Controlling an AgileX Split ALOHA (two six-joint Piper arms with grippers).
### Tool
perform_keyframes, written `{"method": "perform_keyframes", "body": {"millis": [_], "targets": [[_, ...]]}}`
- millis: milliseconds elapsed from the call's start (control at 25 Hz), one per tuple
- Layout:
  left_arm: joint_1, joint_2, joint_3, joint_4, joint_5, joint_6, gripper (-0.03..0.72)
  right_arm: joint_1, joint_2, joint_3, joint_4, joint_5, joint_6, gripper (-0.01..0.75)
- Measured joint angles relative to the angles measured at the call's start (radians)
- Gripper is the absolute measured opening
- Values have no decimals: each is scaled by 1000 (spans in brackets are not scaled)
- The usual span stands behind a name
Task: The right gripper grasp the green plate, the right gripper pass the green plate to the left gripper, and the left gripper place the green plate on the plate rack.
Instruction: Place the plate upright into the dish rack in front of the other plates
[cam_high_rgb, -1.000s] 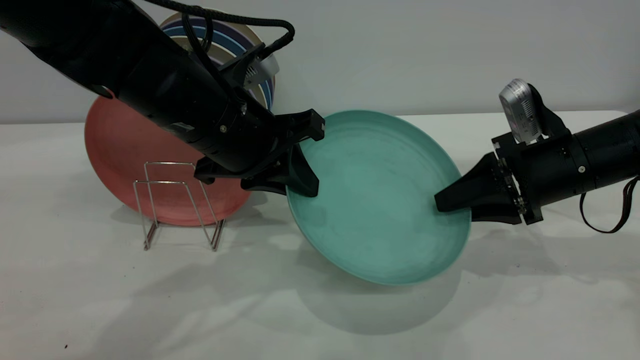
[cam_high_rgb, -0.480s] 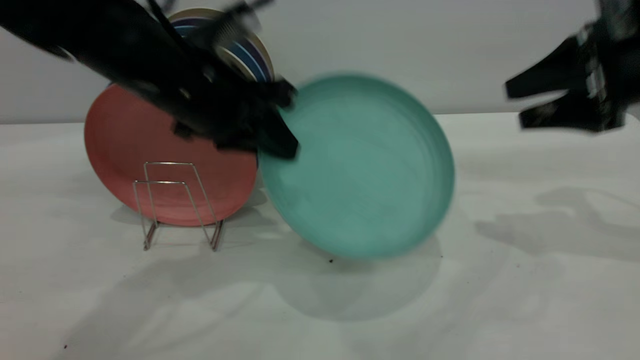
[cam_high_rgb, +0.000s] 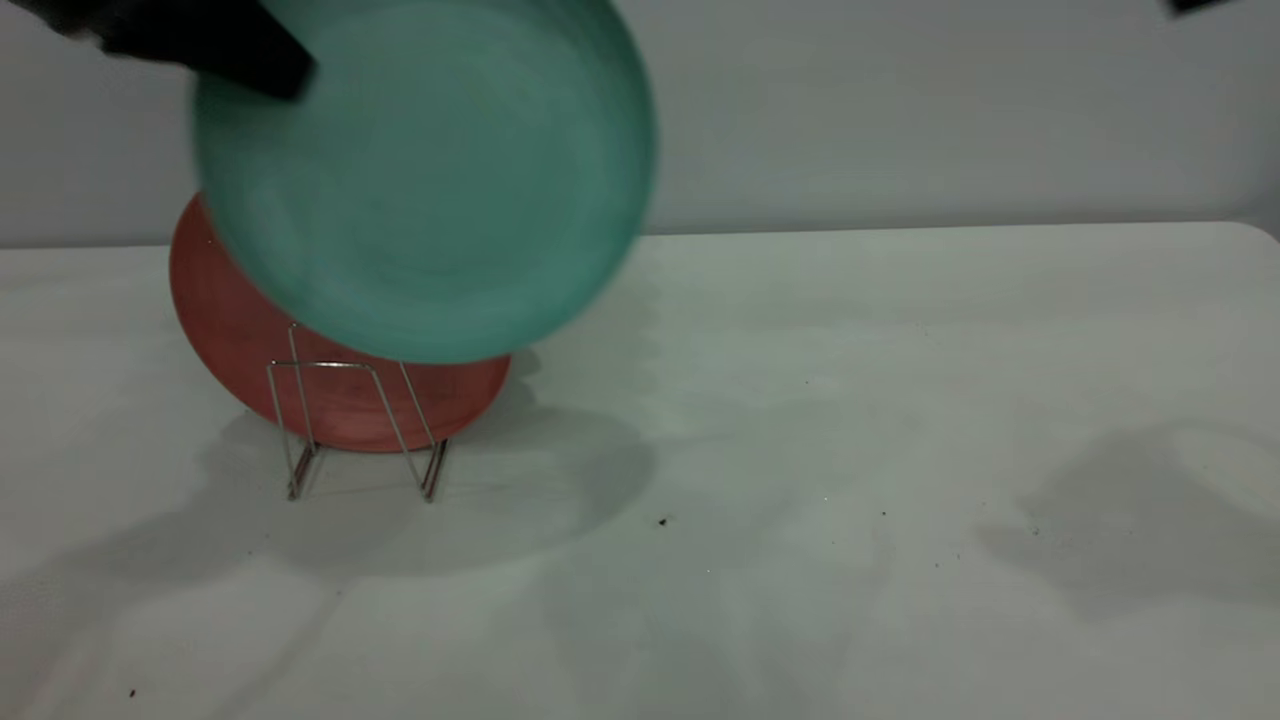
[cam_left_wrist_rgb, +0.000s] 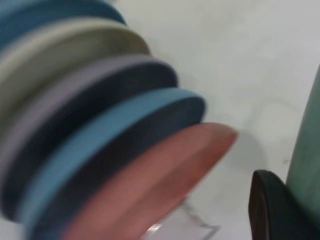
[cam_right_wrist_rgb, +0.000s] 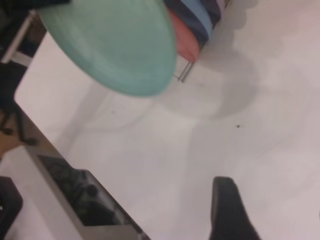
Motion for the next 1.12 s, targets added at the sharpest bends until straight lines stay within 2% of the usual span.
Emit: {"method": "perform_keyframes", "body": {"millis": [200, 480, 680, 920, 1120], "targets": [[64, -30, 0, 14, 11, 246, 64, 2, -162, 49, -110, 11, 113, 447], [85, -30, -79, 63, 7, 561, 63, 2, -445, 306, -162, 19, 152, 447], [85, -30, -117, 65, 6, 790, 63, 2, -623, 478, -176, -14, 194, 446], [85, -30, -117, 169, 23, 831, 63, 2, -798, 615, -196, -30, 222, 446], [85, -27, -117, 194, 33, 831, 63, 2, -918, 636, -259, -35, 269, 446]]}}
